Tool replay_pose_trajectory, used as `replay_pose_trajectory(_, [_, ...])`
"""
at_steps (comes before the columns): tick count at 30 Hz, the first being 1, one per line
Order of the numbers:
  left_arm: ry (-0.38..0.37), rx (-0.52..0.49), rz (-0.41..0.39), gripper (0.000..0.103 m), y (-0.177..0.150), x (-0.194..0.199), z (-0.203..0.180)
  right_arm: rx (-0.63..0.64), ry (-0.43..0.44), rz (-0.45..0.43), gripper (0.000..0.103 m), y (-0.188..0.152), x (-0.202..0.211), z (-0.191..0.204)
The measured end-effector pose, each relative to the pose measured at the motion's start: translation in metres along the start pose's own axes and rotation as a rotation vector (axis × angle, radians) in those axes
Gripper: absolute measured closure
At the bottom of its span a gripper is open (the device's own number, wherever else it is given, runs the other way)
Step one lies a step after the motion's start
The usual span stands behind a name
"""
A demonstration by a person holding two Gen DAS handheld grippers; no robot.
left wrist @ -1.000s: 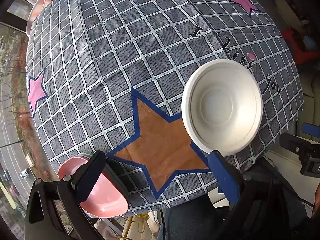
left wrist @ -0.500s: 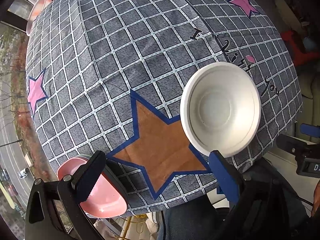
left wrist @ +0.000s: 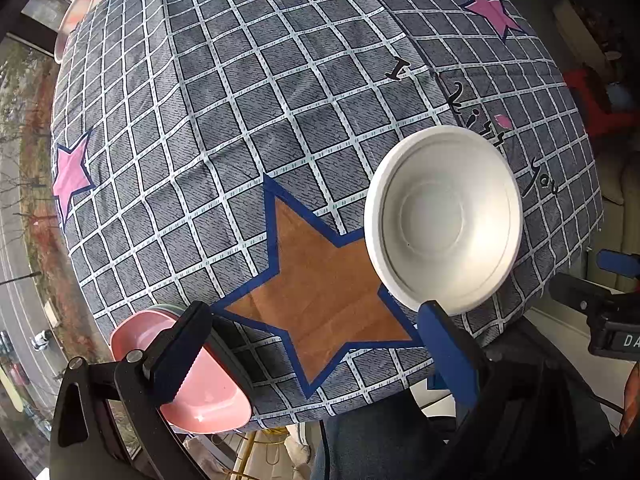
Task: Organize plates and bowls
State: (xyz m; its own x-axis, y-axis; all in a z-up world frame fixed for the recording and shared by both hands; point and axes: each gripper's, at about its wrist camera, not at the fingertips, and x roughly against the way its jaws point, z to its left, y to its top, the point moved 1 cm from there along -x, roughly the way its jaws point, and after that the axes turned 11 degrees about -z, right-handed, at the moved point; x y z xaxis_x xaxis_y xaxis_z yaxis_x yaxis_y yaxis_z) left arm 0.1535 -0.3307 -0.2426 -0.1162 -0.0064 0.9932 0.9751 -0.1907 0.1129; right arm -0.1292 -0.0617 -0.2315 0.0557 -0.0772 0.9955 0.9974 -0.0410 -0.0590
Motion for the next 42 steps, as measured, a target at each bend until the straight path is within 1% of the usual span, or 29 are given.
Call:
replay_pose_trajectory(12, [-0.005, -0.010, 0.004, 0.000, 0.005, 0.001, -0.005, -0.009, -0.004, -0.005, 0.001, 0.001, 0.003, -0.004])
replay_pose_trajectory(16, [-0.007, -0.023, 0.007, 0.000, 0.002, 0.000, -0.007, -0.015, -0.009, -0.003, 0.001, -0.001, 0.002, -0.007])
replay_pose_trajectory(23, [-0.020, -0.012, 0.025, 0.000, -0.004, -0.007, -0.009, -0.005, -0.008, 0.019, 0.001, -0.008, -0.005, -0.008])
replay_pose_trajectory(27, [-0.025, -0.008, 0.006, 0.000, -0.002, -0.005, -0.013, -0.004, -0.014, 0.023, 0.001, -0.005, -0.005, -0.012])
replay_pose_trajectory(32, [-0.024, 0.042, -0.037, 0.000, 0.005, 0.003, -0.010, 0.015, -0.018, 0.006, 0.001, 0.004, -0.003, -0.015])
replay_pose_trajectory(34, [-0.028, 0.064, -0.030, 0.000, 0.007, 0.000, -0.009, 0.030, -0.016, 0.009, 0.001, 0.008, -0.007, -0.012])
replay_pose_trajectory(36, [-0.029, 0.080, -0.005, 0.000, 0.009, -0.008, -0.010, 0.044, -0.008, 0.022, 0.001, 0.011, -0.015, -0.008])
replay_pose_trajectory(39, [-0.019, 0.107, 0.014, 0.000, 0.009, -0.021, -0.012, 0.065, 0.002, 0.039, 0.001, 0.016, -0.026, 0.000])
replay_pose_trajectory(42, [-0.008, 0.143, 0.010, 0.000, 0.013, -0.030, -0.012, 0.075, 0.007, 0.038, 0.001, 0.023, -0.033, 0.006])
